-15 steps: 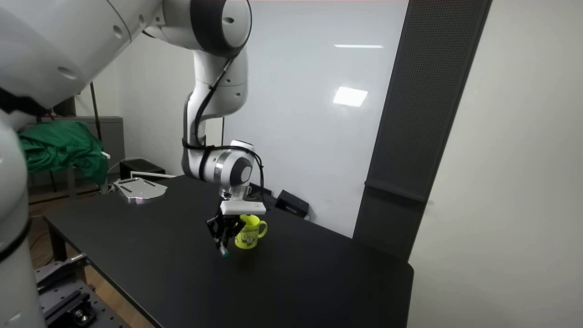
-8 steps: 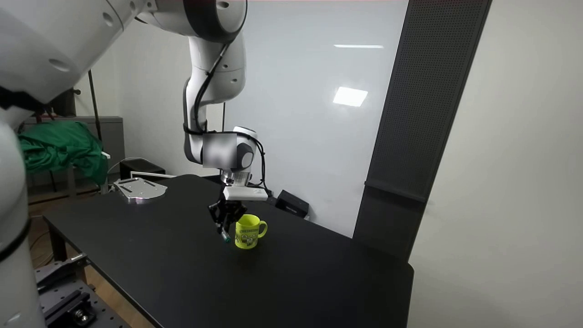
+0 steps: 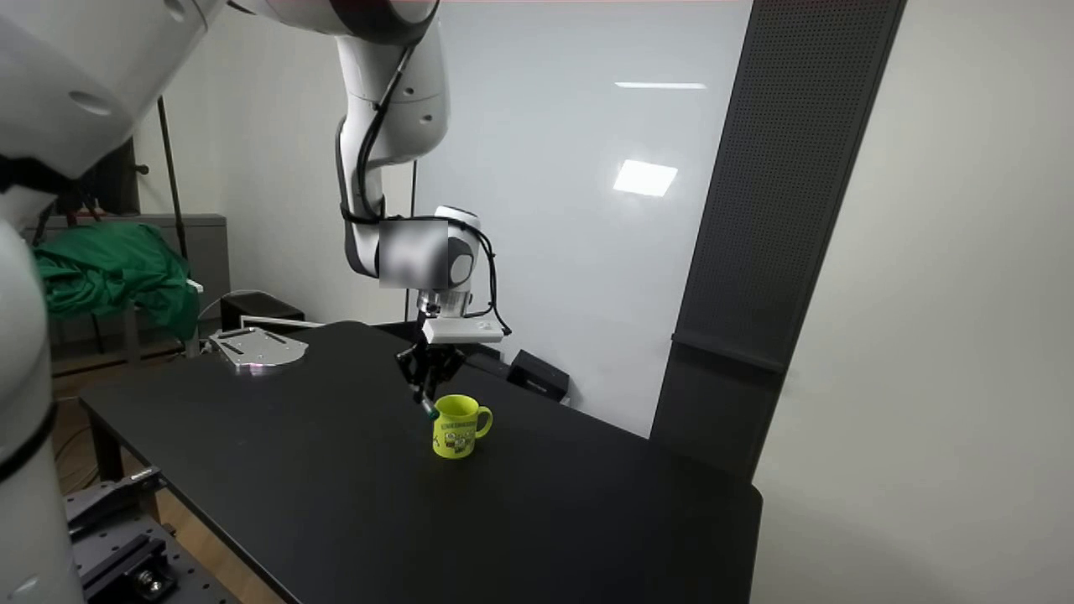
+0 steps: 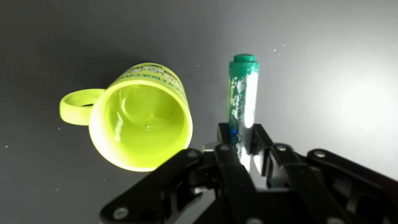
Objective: Put the marker in the mug
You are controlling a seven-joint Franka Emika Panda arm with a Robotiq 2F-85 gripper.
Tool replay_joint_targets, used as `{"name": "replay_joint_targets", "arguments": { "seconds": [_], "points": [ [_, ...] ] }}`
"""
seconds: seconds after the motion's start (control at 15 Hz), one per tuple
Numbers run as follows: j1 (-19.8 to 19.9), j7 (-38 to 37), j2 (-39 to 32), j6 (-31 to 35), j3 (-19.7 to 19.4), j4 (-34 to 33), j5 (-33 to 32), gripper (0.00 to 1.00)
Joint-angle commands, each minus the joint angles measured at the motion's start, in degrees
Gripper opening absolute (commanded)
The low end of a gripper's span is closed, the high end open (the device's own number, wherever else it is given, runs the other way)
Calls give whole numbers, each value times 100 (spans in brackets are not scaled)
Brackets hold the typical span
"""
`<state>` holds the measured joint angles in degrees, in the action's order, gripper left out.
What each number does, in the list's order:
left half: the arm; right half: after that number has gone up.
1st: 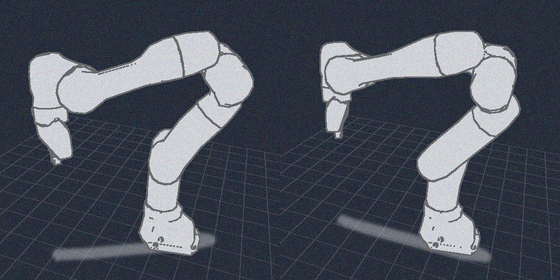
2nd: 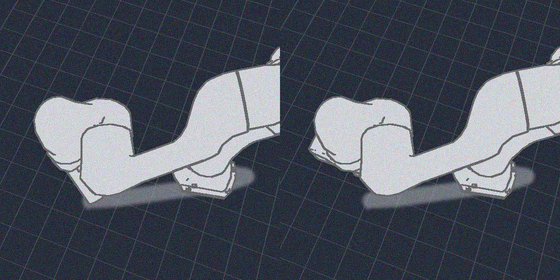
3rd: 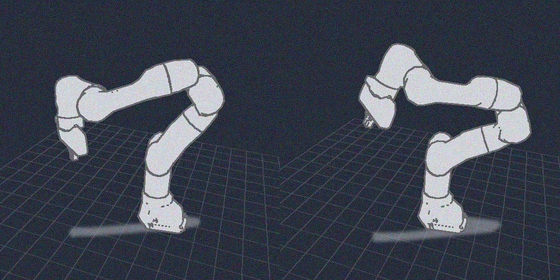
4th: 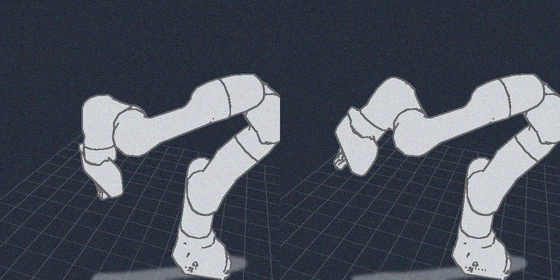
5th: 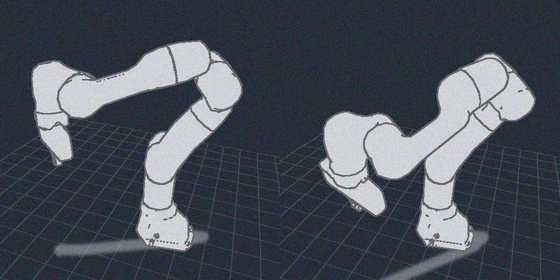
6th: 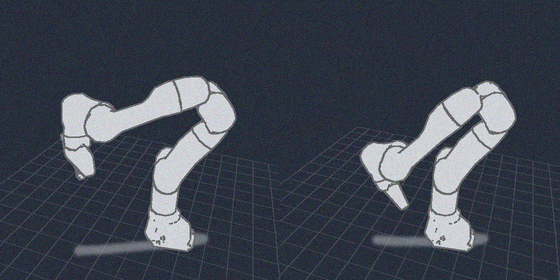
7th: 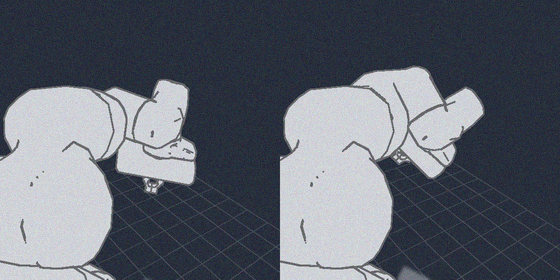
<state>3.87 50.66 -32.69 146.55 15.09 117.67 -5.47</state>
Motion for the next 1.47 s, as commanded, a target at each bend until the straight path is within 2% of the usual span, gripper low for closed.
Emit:
{"name": "replay_joint_targets", "arguments": {
  "seconds": [0.0, 0.53, 0.8, 1.07, 1.2, 1.27, 1.4],
  "points": [
    [99, 157, 225, 204, -7, 19, 190, 5],
    [843, 641, -19, 1746, 632, -57, 1375, 5],
    [1326, 583, -294, 2377, 1184, -38, 1769, 5],
    [1732, 497, -584, 2834, 1614, 8, 1667, 5],
    [1906, 519, -712, 2717, 1770, -8, 1503, 5],
    [1632, 335, -561, 2698, 1465, -2, 1364, 21],
    [1718, 345, -642, 2695, 1549, -4, 1316, 21]
  ]
}}
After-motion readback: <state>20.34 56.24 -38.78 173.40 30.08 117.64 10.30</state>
